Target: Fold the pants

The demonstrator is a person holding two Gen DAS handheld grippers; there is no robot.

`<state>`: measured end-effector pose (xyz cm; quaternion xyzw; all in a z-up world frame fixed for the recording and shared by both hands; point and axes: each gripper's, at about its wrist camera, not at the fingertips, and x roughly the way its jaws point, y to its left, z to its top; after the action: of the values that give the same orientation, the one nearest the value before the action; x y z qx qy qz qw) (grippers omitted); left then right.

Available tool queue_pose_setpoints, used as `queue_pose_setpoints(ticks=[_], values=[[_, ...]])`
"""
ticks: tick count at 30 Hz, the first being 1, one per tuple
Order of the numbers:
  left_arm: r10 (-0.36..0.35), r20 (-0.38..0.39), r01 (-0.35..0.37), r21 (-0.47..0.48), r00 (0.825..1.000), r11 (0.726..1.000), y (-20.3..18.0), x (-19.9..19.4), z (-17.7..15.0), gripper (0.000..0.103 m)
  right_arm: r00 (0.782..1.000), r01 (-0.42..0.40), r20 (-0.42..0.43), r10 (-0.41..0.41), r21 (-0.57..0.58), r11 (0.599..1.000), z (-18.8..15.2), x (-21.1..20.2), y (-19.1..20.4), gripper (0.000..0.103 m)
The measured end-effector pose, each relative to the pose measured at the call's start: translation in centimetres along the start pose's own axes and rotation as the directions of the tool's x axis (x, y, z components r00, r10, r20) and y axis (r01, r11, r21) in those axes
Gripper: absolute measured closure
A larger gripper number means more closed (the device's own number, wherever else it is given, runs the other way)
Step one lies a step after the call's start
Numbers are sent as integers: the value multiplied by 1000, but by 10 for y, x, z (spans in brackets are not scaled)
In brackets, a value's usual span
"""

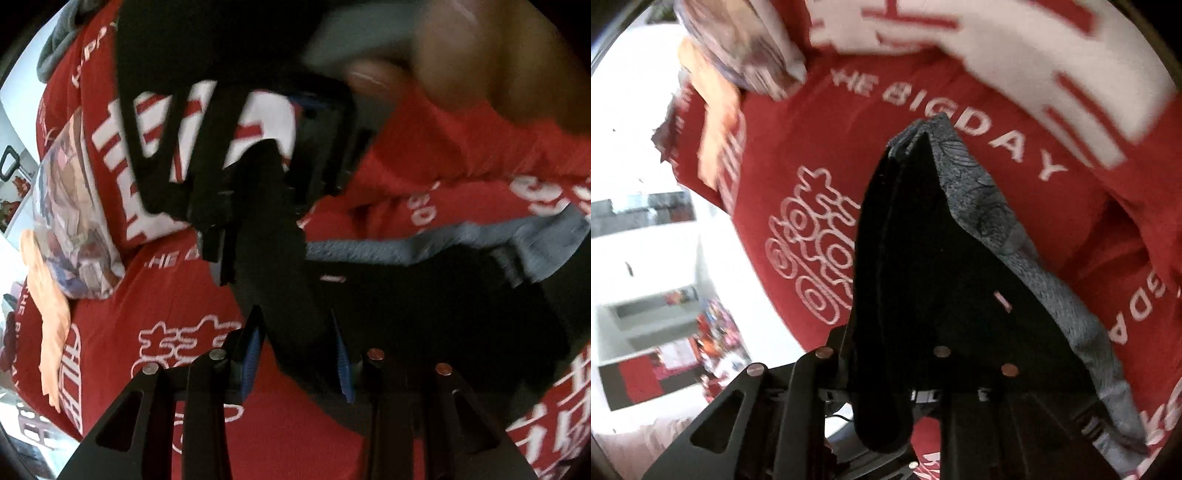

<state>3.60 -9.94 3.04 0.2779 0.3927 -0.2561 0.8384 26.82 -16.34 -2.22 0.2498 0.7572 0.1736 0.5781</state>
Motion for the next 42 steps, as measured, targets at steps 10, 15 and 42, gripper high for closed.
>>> queue_pose_setpoints(ticks=[10,15,42], values=[[-152,115,144,73,982,987,-60,-74,48,66,915,-273,327,237,68,960,-108,-112,-61,82],[-255,125,233,168,959,958,-120,-103,64,66,835,-349,489,253,115,930,-188,-153,-106,82],[-366,-226,427,360,903,830,-274,-86,33,37,791,-487,602,109,511,708,-390,-90,-300,70]])
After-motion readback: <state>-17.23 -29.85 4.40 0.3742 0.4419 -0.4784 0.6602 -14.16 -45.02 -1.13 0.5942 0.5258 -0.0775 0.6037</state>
